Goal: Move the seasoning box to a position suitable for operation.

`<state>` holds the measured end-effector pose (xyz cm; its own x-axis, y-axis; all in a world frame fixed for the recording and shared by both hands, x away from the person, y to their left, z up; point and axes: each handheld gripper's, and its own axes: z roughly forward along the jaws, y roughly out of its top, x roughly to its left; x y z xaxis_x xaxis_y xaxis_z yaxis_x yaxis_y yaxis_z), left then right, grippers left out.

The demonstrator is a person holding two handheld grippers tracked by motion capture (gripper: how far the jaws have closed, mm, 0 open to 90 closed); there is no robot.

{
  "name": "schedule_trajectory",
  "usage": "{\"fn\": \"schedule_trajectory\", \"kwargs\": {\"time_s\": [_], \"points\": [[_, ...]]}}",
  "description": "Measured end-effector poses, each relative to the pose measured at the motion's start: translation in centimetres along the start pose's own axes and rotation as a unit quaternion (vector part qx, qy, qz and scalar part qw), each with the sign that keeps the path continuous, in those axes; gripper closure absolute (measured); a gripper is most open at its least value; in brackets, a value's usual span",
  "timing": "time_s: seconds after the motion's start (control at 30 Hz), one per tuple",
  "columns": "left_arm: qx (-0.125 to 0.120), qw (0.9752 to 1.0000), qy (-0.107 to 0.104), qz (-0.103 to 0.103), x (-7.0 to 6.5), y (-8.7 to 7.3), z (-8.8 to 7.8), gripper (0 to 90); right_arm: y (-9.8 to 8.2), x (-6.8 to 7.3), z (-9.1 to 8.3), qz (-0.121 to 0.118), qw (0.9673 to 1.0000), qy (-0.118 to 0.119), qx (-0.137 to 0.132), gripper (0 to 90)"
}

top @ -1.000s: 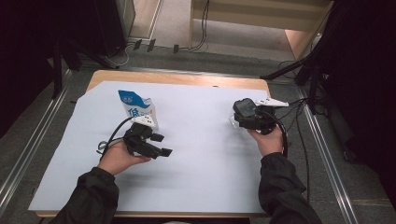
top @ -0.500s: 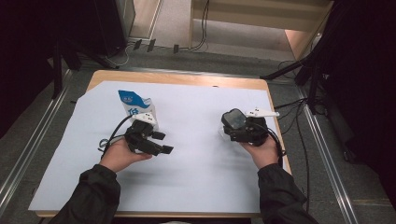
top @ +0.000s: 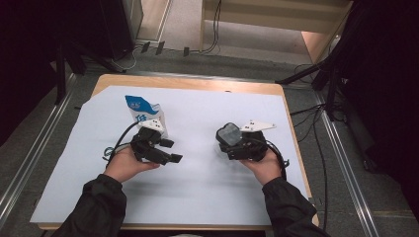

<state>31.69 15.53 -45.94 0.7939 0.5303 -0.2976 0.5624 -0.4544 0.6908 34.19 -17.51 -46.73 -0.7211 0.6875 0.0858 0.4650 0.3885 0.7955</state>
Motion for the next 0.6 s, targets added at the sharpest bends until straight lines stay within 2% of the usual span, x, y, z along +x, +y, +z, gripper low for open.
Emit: {"fn": "schedule_trajectory", "kwargs": {"time_s": [0.1,0.13,0.2,0.27,0.6], "points": [[0.0,1.0,0.003,0.0,-0.1,0.0,-0.1,29.3,0.0,0.5,0.5,-0.009,0.9999,0.01,0.004,16.4],[0.001,1.0,0.005,0.002,-0.1,-0.1,-0.1,29.6,0.1,0.8,0.9,-0.014,0.9997,0.021,0.006,16.4],[0.002,1.0,0.006,0.004,-0.1,-0.2,-0.2,29.8,0.1,1.0,1.1,-0.017,0.9995,0.025,0.006,16.4],[-0.005,0.9999,0.011,0.001,-0.2,-0.3,-0.4,31.4,0.2,1.7,1.8,-0.028,0.9989,0.037,0.009,16.4],[-0.008,0.9997,0.021,-0.006,-0.2,-0.8,-0.9,31.9,0.7,3.7,4.3,-0.053,0.9962,0.065,0.024,16.4]]}}
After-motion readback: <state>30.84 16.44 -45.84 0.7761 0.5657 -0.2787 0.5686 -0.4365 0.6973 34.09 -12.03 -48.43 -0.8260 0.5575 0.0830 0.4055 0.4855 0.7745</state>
